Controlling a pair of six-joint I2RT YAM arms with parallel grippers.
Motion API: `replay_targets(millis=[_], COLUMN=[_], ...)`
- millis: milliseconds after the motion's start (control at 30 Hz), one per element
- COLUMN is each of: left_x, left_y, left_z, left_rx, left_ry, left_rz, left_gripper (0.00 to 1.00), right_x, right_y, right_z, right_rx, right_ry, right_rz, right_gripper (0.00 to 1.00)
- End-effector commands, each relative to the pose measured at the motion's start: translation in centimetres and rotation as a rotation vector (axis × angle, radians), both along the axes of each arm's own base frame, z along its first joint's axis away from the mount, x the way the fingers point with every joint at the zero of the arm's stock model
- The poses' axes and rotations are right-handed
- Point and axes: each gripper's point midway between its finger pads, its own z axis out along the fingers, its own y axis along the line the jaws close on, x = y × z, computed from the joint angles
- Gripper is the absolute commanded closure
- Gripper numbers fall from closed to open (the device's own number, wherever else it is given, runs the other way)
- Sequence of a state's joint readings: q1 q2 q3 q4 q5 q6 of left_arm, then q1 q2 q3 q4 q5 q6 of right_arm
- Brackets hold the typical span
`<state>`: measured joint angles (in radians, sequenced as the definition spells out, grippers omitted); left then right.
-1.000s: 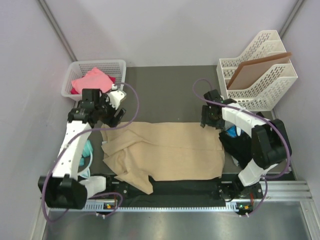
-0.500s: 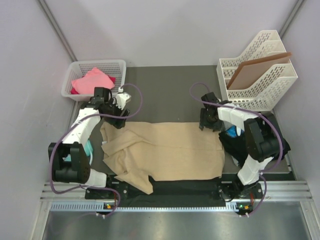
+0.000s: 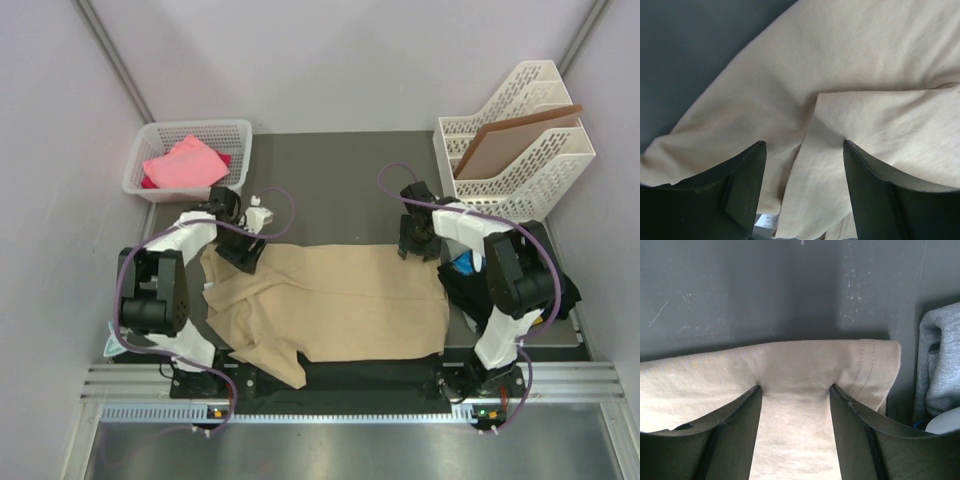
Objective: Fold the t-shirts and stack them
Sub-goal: Fold the flattened tshirt in 1/3 of the way
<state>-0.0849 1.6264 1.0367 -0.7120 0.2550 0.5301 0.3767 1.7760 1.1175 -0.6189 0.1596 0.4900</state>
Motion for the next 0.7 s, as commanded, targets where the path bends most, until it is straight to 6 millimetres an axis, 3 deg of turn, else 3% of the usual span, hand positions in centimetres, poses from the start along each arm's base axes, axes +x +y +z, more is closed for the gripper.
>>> replay_targets(millis=[0,100,167,233,433,667], left_x=[0.7,1.6,3.5,4.8,9.6,13.3], left_y=[0.6,1.3,2.1,2.2,2.5,2.2], left_z=[-1.3,-2.4,-2.6,-1.9,-0.1,0.1], left_rx=[0.042,0.088,0.135,0.138,0.158,0.151], left_ry=[0.044,0.066,0.033,0.013,-0.066,-0.095], left_rz=[0.031,0.083,0.172,0.199,0.257,0.292], left_gripper=[0.33,0.35,0.37,0.38,0.38,0.39], right_x=[2.3,2.7,2.9,3.4,6.3,10.6], right_y=[1.7,2.0,2.0,1.8,1.4,2.0], right_z=[-1.2,-0.7,-0.6,-0.7,-1.8,-1.8], right_rx=[0.062,0.074,0.073,0.073,0.076,0.091], right_ry=[-0.046,-0.058,-0.066,-0.066,-0.052,-0.062], right_rz=[0.004,0.005,0.004,-0.004,-0.034,-0.053], right_gripper=[0.44,0.45,0.46,0.46,0.47,0.51])
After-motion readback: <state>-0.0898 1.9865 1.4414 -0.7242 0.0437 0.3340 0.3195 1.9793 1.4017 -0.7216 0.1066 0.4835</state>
